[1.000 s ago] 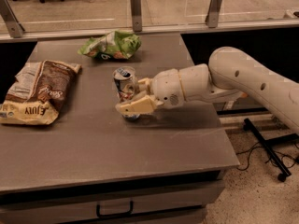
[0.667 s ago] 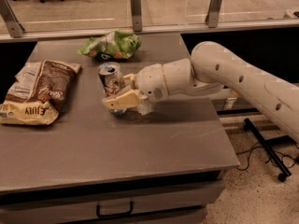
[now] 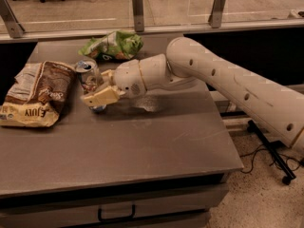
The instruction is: Move redbull can near brown chip bag
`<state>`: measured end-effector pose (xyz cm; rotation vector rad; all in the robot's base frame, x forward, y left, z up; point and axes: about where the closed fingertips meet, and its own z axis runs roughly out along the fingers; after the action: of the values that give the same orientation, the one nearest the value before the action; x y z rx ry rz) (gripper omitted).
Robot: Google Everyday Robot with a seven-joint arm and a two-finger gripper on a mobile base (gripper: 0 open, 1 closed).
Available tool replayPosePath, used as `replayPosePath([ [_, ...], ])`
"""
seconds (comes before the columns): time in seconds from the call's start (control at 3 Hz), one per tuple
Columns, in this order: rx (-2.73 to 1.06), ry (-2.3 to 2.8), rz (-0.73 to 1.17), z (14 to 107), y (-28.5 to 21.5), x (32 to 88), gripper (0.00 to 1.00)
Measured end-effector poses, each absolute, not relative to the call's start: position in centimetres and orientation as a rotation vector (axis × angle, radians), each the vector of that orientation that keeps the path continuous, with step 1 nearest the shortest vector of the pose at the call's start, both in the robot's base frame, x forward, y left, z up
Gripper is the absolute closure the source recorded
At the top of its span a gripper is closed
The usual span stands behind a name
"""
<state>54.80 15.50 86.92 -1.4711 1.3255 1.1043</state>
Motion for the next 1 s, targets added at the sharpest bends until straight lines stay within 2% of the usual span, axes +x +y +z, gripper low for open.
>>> replayPosePath([
  [0.33,-1.491,1.248,1.103,86.7,17.7,55.0,0.83],
  [1.0,-1.541,1.135,1.088,86.0,20.1,54.8,0.35],
])
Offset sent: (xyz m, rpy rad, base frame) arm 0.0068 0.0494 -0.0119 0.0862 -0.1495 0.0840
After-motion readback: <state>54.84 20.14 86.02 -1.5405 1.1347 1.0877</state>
